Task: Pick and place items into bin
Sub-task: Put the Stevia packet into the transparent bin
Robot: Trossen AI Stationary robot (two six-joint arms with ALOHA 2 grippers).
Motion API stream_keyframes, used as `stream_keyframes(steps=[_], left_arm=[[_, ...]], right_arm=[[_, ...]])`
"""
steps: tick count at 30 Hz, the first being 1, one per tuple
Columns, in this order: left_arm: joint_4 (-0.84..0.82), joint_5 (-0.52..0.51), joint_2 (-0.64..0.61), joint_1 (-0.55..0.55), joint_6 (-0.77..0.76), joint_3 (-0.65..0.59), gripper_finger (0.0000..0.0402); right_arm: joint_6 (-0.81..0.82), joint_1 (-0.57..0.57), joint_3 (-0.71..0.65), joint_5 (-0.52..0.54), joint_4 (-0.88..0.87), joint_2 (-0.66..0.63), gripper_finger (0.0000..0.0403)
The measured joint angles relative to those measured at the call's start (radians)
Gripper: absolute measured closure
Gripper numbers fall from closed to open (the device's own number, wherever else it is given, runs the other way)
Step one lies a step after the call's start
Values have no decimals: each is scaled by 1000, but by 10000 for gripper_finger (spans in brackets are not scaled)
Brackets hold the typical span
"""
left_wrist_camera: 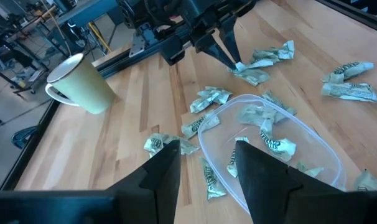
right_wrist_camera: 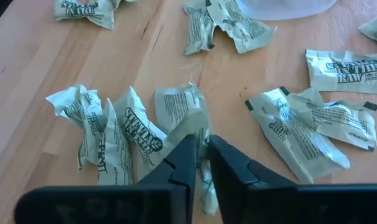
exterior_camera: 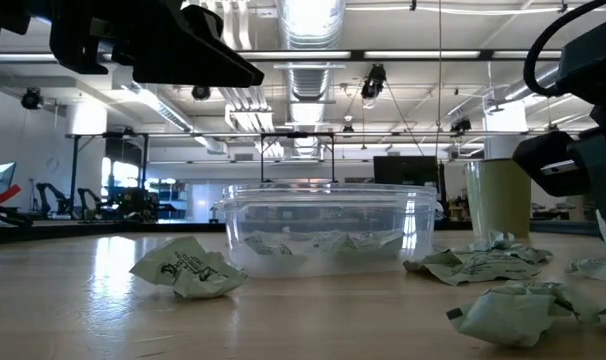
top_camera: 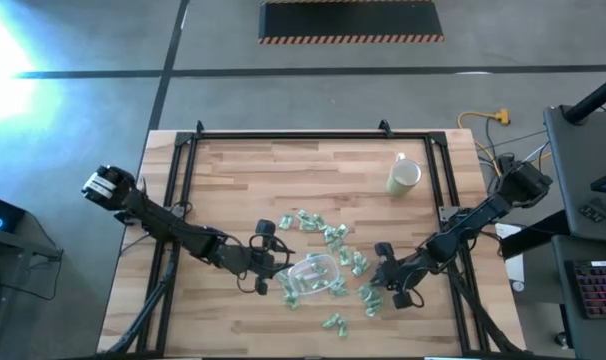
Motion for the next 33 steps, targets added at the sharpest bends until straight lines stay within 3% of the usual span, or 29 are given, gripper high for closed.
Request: stream_keyframes(steps=[4,12,18,22,29,33], left_arm=[[0,0,0,0,0,0,265],[0,0,0,0,1,0,265],[0,0,0,0,1,0,265],[1,0,0,0,1,0,265],[-15,0,-1,-1,1,0,265],[-122,0,-11,-8,-58,-1,265]], right_arm=[[-6,0,0,0,-5,0,391],[-134,0,36,18,-5,0,394],[-333,0,116,188,5,0,394],[-444,-13,139,299,100,2,394],[-544,-64,138,294,310,61,394],[-547,-104,137,239,391,127,394]])
